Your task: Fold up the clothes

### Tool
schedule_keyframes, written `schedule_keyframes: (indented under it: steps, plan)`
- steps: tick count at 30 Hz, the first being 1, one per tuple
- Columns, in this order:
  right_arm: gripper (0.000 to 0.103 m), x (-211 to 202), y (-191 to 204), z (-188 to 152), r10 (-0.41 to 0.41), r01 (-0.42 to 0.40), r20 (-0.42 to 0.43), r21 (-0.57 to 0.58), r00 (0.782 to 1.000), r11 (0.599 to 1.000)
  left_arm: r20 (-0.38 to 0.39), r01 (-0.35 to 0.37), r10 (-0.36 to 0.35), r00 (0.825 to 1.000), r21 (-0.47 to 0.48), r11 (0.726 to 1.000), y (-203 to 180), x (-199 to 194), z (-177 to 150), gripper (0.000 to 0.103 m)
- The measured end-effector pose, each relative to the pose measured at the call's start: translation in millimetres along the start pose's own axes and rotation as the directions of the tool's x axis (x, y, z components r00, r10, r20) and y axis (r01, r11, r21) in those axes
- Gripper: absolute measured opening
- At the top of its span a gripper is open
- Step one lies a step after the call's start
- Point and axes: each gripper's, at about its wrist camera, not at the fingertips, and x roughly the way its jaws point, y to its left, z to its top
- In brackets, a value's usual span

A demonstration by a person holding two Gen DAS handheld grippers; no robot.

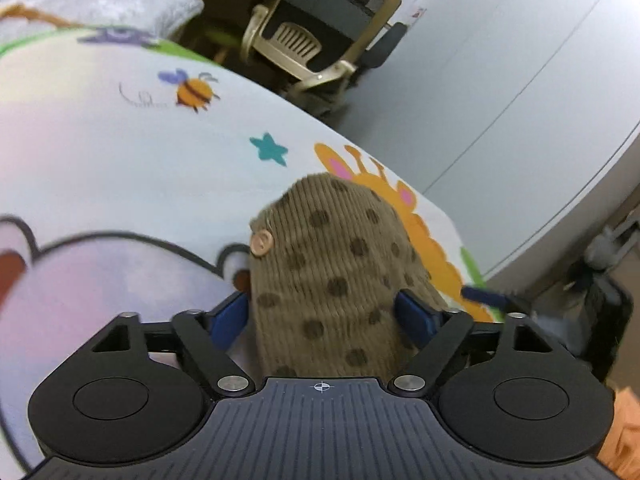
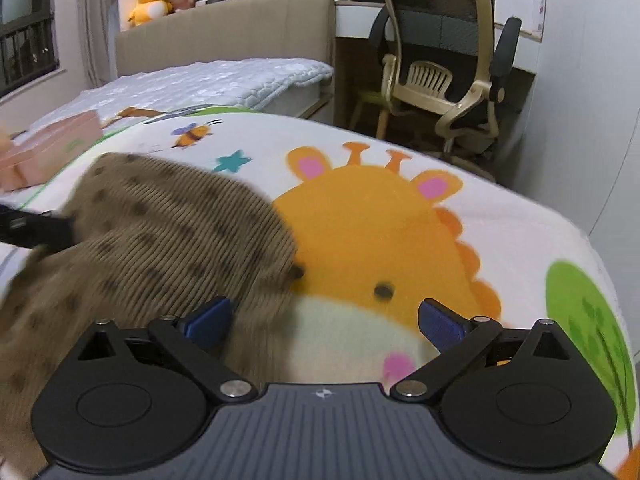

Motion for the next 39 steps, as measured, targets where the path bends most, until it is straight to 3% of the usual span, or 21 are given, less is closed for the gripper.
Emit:
schedule_keyframes:
  steps: [4, 9, 11, 13, 16, 19, 22, 25, 30, 39]
  plan:
    - [0.1, -16, 5, -17, 0.088, -0.086, -0.042, 0.042, 0.995, 0.995, 0.021, 0.014, -0.014, 1.0, 0.026, 1.0, 1, -1, -2, 0.072]
    - [0.099, 2, 35, -8, 0.067, -0.068, -0.024, -0.032, 0.997, 0.997, 0.071, -0.018, 0.016, 0.997, 0.034, 0.999, 7, -7, 2, 0.07]
    - [0.099, 16, 52, 5, 0.061, -0.062, -0.01, -0.077, 0.998, 0.995, 0.118, -0.073, 0.068, 0.991, 0.035, 0.997, 18, -13, 15, 0.07]
    - [0.099, 36, 75, 20, 0.052, -0.049, 0.018, -0.136, 0.998, 0.99, 0.173, -0.139, 0.13, 0.976, 0.039, 0.99, 30, -19, 28, 0.07]
    - [0.099, 72, 112, 47, 0.031, -0.02, 0.057, -0.196, 0.998, 0.98, 0.262, -0.276, 0.248, 0.933, 0.078, 0.958, 46, -21, 47, 0.071]
    - [0.1, 100, 129, 68, 0.011, 0.001, 0.064, -0.179, 0.998, 0.984, 0.269, -0.319, 0.296, 0.917, 0.046, 0.947, 59, -30, 58, 0.073]
    - [0.1, 104, 129, 70, 0.006, 0.001, 0.053, -0.146, 0.999, 0.989, 0.242, -0.323, 0.297, 0.924, 0.074, 0.943, 56, -42, 47, 0.082]
    - [0.101, 98, 125, 61, -0.007, 0.017, 0.057, -0.165, 0.998, 0.986, 0.212, -0.342, 0.312, 0.926, 0.124, 0.932, 50, -47, 23, 0.083]
    - [0.102, 89, 118, 52, -0.01, 0.015, 0.037, -0.143, 0.999, 0.99, 0.193, -0.366, 0.34, 0.92, 0.115, 0.924, 50, -60, -6, 0.087]
    - [0.101, 60, 118, 26, -0.007, 0.011, 0.036, -0.101, 0.999, 0.995, 0.222, -0.474, 0.44, 0.87, 0.134, 0.87, 19, -78, -49, 0.095]
